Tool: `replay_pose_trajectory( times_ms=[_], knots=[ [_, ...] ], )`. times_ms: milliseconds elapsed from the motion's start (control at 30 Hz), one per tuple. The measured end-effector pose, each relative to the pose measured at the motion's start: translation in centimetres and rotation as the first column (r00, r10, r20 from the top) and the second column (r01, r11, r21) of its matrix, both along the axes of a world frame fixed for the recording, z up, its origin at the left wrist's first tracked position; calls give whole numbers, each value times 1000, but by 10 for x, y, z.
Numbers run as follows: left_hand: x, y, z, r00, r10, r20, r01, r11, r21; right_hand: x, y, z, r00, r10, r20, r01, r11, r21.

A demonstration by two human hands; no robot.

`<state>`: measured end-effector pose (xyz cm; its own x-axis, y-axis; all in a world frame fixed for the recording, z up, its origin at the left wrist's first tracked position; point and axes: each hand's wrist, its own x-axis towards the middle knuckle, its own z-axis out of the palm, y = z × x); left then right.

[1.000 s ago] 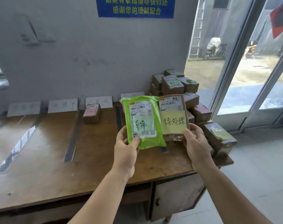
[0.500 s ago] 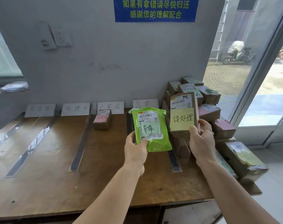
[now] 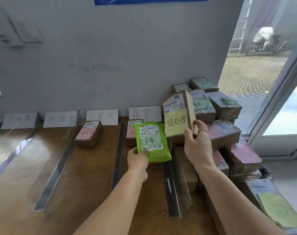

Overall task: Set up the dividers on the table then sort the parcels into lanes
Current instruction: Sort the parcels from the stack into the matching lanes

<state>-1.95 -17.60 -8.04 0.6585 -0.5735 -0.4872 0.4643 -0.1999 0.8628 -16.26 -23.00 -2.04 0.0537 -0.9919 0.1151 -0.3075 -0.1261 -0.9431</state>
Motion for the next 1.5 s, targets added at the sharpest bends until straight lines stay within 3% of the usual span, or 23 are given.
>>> replay_pose_trajectory(
  times_ms=[367,567,867,1000,1100,1133,1233,1300,1500],
  knots=[
    [16,-56,-45,999,-34,27,31,995,89,36,-39,-8,997,76,-13,-75,996,39],
    [18,-63,-56,989,-32,147,0,977,212,44,-44,-14,994,94,61,-101,987,123],
    [30,-73,-58,966,-103,236,68,986,150,57,-48,-21,991,97,98,-109,985,131],
    [37,-84,-56,905,-247,347,134,939,318,59,-49,-23,991,107,79,-118,983,141],
    [34,-82,-58,772,-450,448,162,822,546,60,-51,-25,992,101,72,-111,983,149],
    [32,-78,-58,665,-537,520,156,780,606,60,-53,-25,993,98,69,-108,983,150],
    [32,-69,-64,160,-681,715,123,732,670,61,-57,-27,994,78,80,-90,984,155],
    [39,-69,-67,-50,-713,700,139,689,711,62,-61,-27,994,66,85,-79,985,152],
    [52,-82,-72,-253,-772,584,82,584,808,69,-71,-31,993,56,102,-73,983,171]
  ],
)
